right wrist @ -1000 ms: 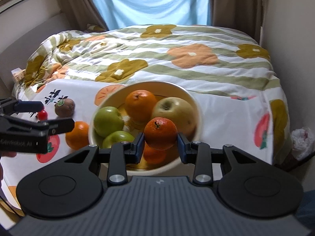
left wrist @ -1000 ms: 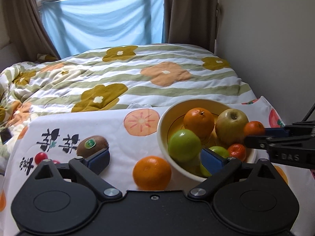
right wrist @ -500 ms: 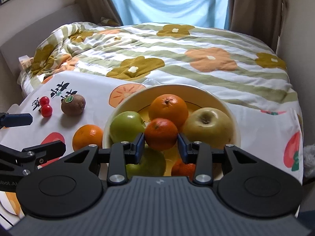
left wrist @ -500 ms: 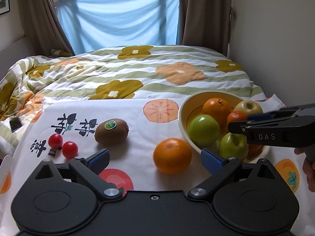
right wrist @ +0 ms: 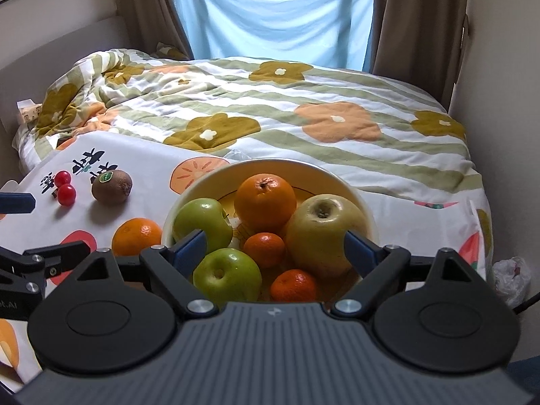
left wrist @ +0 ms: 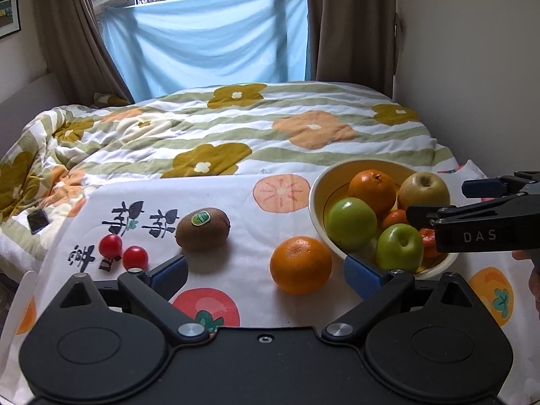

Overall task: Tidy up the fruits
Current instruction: 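Open the left tool to drop the green apple while the right tool releases the tangerine into the bowl, then withdraw both tools from the bowl toward the tomatoes and kiwi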

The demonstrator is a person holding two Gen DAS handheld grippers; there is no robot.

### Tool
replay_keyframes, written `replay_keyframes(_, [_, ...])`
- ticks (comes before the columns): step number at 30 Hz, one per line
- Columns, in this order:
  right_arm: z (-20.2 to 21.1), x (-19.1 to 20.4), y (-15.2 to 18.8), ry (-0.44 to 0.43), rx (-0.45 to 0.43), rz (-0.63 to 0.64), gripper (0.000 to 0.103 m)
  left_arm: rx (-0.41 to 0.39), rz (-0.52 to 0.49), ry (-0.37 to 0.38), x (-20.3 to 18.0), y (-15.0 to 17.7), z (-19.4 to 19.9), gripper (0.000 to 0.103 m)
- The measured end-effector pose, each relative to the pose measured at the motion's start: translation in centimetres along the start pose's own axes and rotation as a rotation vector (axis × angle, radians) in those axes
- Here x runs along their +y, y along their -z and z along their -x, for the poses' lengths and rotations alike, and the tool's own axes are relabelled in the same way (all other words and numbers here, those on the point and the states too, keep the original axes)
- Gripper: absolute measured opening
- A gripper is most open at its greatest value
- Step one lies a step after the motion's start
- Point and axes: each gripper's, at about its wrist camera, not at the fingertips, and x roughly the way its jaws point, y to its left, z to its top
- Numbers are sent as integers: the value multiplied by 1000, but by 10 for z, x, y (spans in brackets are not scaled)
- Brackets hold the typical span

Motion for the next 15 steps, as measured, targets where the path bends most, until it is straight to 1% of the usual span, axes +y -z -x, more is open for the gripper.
replay_keyframes(6, [20,-3,-2,-19,-1,-14,103,-25,14,-28,4,0,23,101])
replay_keyframes(11, [37,-1,-9,-43,0,-31,103,-39,32,-82,14,1,44,101])
replay_keyframes(15, [45,3,-17,-74,8,-35,103,-48,52,-118,30,1,53,100])
